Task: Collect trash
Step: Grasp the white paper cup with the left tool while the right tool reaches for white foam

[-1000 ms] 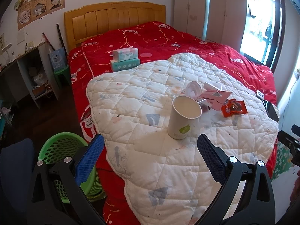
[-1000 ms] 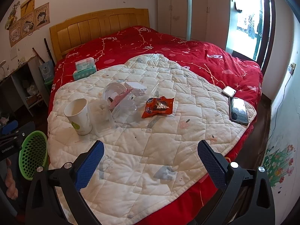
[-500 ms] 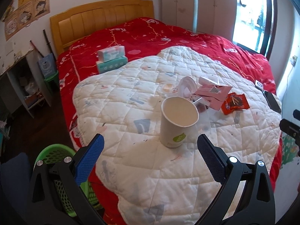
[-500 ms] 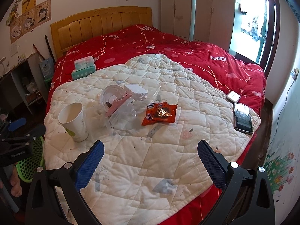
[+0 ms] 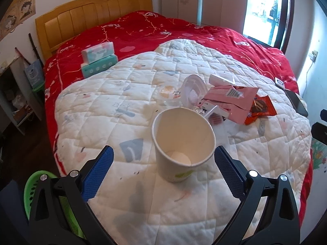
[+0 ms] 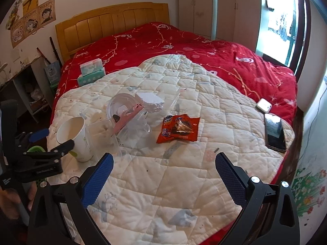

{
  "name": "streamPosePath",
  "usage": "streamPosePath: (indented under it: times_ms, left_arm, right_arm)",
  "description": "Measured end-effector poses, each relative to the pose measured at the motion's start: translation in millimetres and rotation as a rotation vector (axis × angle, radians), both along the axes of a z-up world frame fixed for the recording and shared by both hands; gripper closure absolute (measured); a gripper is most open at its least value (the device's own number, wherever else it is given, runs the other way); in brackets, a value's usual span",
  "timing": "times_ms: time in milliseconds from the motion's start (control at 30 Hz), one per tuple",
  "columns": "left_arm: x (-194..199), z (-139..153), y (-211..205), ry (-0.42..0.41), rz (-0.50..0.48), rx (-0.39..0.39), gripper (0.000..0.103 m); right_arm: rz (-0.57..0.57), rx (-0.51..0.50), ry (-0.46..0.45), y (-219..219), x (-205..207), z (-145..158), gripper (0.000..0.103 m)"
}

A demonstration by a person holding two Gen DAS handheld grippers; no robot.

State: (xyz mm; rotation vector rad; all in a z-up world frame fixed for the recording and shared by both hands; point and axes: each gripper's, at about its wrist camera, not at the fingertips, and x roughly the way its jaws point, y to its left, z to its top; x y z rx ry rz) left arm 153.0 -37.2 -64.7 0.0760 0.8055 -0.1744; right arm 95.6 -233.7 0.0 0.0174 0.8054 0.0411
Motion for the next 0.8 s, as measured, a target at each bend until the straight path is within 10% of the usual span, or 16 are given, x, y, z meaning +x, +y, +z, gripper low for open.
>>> streamPosePath:
  times_ms: [267, 800]
  left_arm:
    - [11.5, -1.9, 0.6, -0.008, -0.059, -0.070, 0.046]
    - [13.1, 12.6, 25.8, -0.038, -0.069, -0.161, 0.051]
  right_arm:
    - [0.055, 0.046, 0.029, 3.7, 41.2, -3.3, 0.006]
    - [0.151, 0.153, 0.174, 4.7, 182.1, -29.1, 0.006]
